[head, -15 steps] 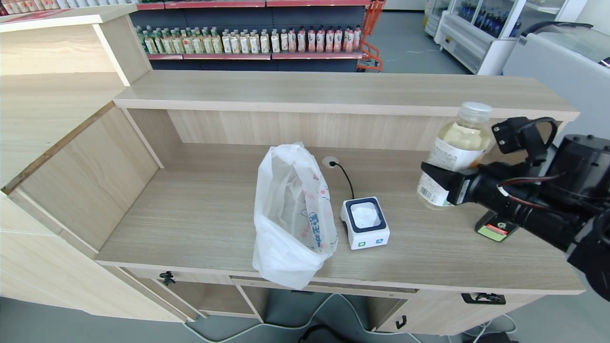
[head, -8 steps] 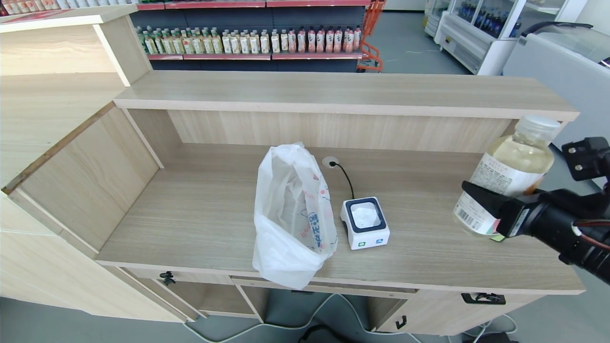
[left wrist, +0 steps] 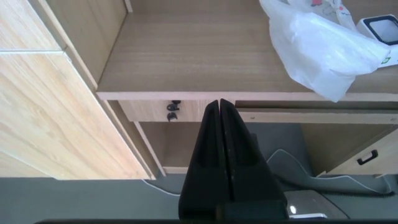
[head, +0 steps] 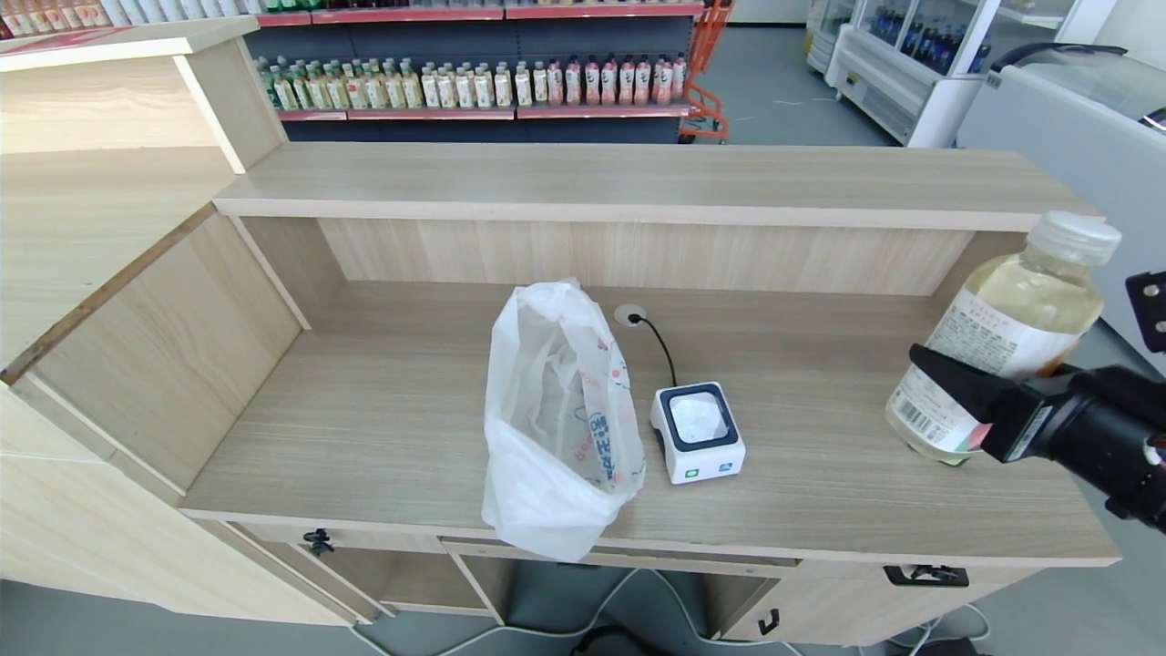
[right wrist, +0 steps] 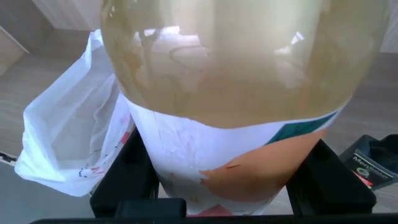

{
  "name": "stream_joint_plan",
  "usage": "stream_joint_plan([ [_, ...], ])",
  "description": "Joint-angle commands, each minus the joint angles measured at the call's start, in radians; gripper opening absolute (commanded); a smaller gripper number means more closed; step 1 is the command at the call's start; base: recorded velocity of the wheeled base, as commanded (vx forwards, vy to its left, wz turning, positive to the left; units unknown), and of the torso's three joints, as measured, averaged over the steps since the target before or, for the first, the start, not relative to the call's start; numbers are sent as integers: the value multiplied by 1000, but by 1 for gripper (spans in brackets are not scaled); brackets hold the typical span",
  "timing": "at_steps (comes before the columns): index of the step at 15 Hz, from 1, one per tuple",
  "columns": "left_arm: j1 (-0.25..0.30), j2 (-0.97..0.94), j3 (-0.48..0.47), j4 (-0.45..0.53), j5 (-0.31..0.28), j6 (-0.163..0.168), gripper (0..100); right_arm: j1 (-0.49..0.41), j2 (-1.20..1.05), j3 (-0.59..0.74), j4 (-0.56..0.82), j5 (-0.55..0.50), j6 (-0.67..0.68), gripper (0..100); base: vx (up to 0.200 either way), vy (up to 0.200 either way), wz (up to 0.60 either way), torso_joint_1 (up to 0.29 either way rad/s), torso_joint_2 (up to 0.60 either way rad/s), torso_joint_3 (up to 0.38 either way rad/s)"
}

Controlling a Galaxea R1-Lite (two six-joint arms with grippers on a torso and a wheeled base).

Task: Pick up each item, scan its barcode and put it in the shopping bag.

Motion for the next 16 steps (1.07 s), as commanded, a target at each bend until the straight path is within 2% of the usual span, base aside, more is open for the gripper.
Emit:
stream_joint_plan([
  [1, 0, 0, 0, 1, 1, -1, 0, 2, 4, 1, 3, 3, 1, 0, 0, 200, 0, 2, -2, 12],
  [6, 0, 0, 0, 1, 1, -1, 0, 9, 58, -16, 1, 8, 4, 0, 0, 200, 0, 6, -2, 0],
  [9, 0, 1, 0, 1, 1, -4, 0, 9, 96, -28, -5, 52, 4, 0, 0, 200, 0, 1, 4, 4],
  [13, 0, 1, 0, 1, 1, -4, 0, 37, 214, -48, -17, 111, -22, 0, 0, 0, 0, 0, 0, 0],
  [16, 0, 1, 0, 1, 1, -4, 0, 68, 411, -98, -154, 111, -36, 0, 0, 0, 0, 0, 0, 0],
])
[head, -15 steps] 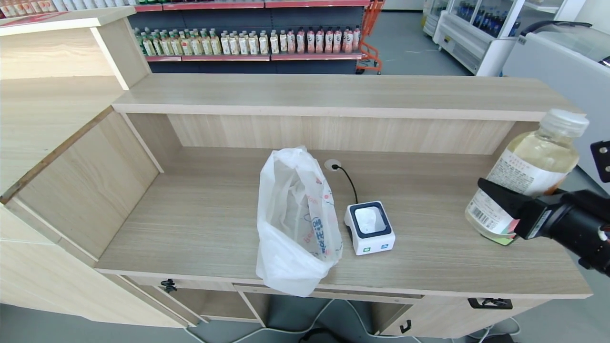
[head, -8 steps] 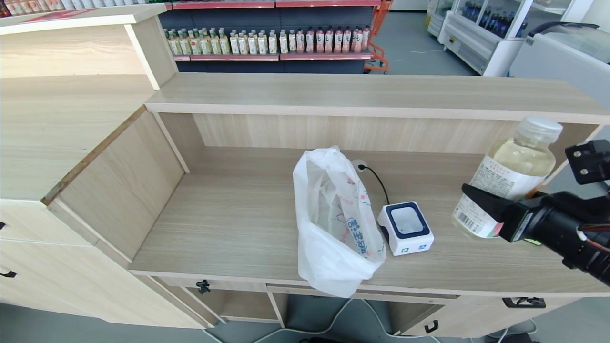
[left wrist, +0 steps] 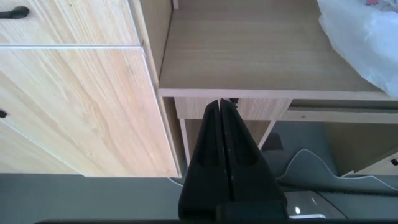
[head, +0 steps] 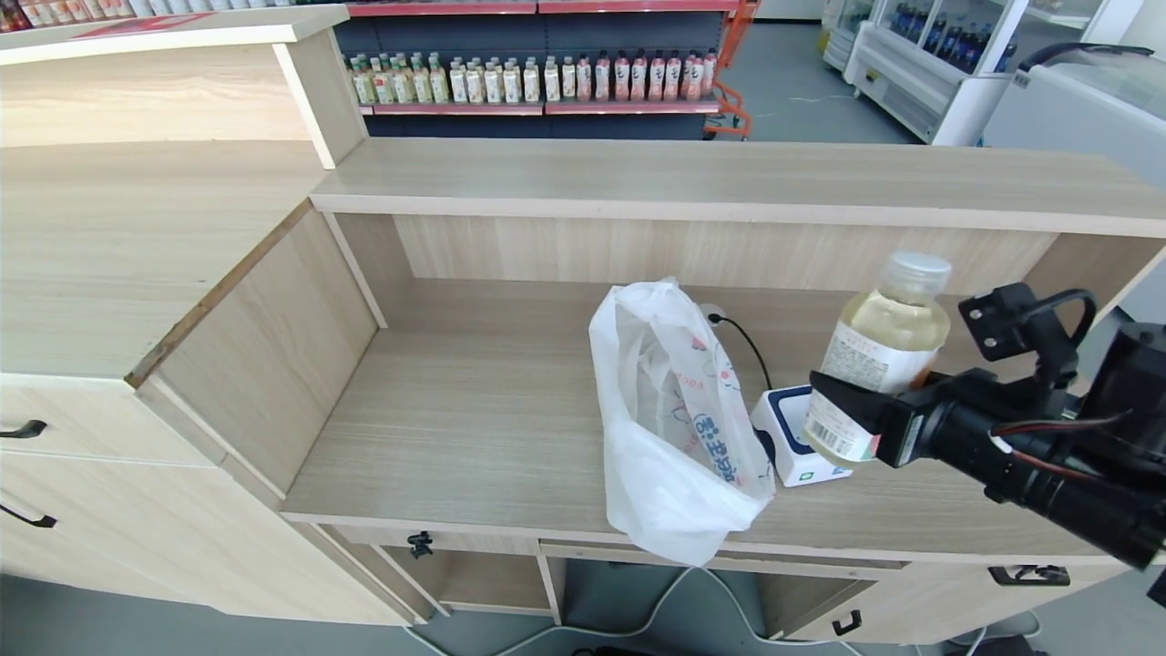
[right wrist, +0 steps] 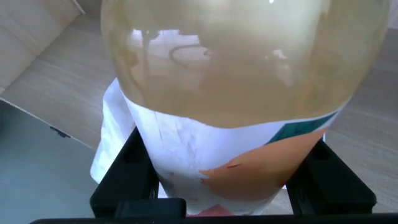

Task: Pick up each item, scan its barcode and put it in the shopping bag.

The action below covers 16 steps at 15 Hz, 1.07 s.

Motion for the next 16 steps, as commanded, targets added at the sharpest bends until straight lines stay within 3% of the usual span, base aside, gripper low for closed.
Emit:
stream_joint_plan([
  [1, 1, 1, 0, 0, 0, 0, 0, 27, 233, -32, -153, 1, -18, 0, 0, 0, 0, 0, 0, 0],
  [2, 1, 1, 0, 0, 0, 0, 0, 32, 260, -32, -187, 1, -24, 0, 0, 0, 0, 0, 0, 0],
  [4, 1, 1, 0, 0, 0, 0, 0, 64, 450, -42, -383, 6, -81, 0, 0, 0, 0, 0, 0, 0],
  [6, 1, 1, 0, 0, 0, 0, 0, 84, 524, -55, -434, 6, -82, 0, 0, 0, 0, 0, 0, 0],
  [13, 1, 1, 0, 0, 0, 0, 0, 188, 705, -279, -452, 4, -85, 0, 0, 0, 0, 0, 0, 0],
  [16, 1, 1, 0, 0, 0, 0, 0, 203, 754, -293, -463, 7, -139, 0, 0, 0, 0, 0, 0, 0],
])
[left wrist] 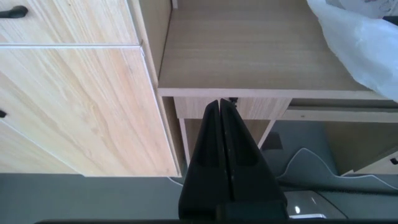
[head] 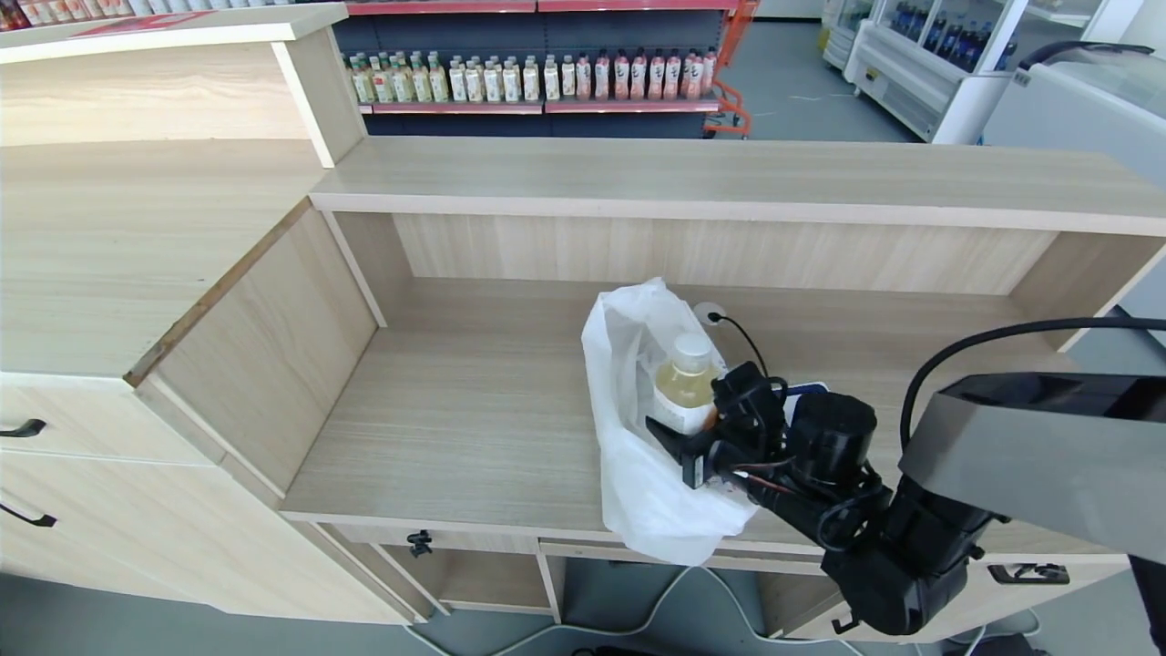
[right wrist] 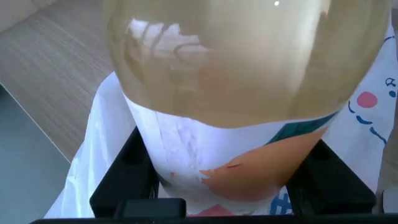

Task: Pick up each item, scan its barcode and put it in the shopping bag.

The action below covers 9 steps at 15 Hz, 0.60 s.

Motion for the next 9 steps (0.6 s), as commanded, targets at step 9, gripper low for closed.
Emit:
stream_joint_plan([
  [9, 0, 1, 0, 0, 0, 0, 0, -9, 132, -38, -25, 1, -92, 0, 0, 0, 0, 0, 0, 0],
])
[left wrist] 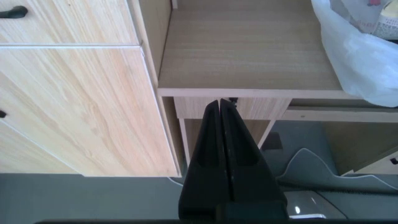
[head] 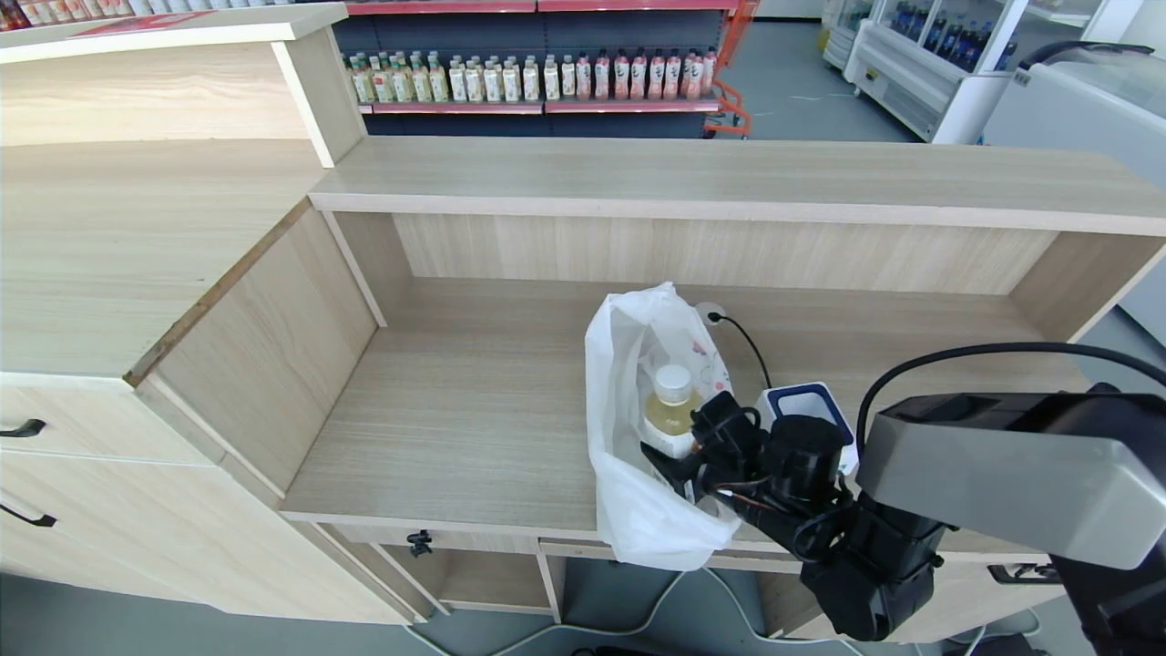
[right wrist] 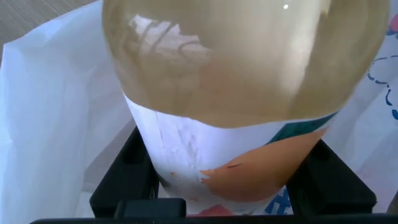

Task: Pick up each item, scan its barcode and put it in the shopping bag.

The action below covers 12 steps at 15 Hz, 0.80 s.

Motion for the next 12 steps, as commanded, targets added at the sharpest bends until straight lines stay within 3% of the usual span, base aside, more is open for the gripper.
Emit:
stream_joint_plan([
  [1, 0, 1, 0, 0, 0, 0, 0, 0, 15, -2, -1, -1, 0, 100, 0, 0, 0, 0, 0, 0],
  [4, 0, 1, 0, 0, 0, 0, 0, 5, 12, 0, -1, 1, 3, 100, 0, 0, 0, 0, 0, 0],
  [9, 0, 1, 0, 0, 0, 0, 0, -15, -177, 0, -1, 3, 162, 100, 0, 0, 0, 0, 0, 0],
  [12, 0, 1, 0, 0, 0, 0, 0, -31, -335, 6, 128, 1, 241, 100, 0, 0, 0, 0, 0, 0],
])
